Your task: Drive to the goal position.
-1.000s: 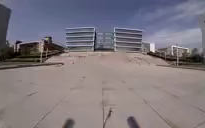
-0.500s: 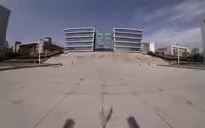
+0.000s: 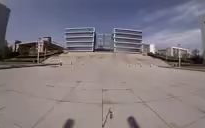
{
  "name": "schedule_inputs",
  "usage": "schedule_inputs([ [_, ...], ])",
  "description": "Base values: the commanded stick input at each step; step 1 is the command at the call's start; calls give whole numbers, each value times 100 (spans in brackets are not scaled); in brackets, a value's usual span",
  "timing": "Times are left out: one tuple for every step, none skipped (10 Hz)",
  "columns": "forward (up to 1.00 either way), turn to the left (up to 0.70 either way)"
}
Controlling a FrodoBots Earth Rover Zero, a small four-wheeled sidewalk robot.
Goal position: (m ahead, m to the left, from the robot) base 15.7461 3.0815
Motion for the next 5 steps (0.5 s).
schedule_inputs([
  [70,0],
  [70,0],
  [70,0],
  [70,0],
  [70,0],
])
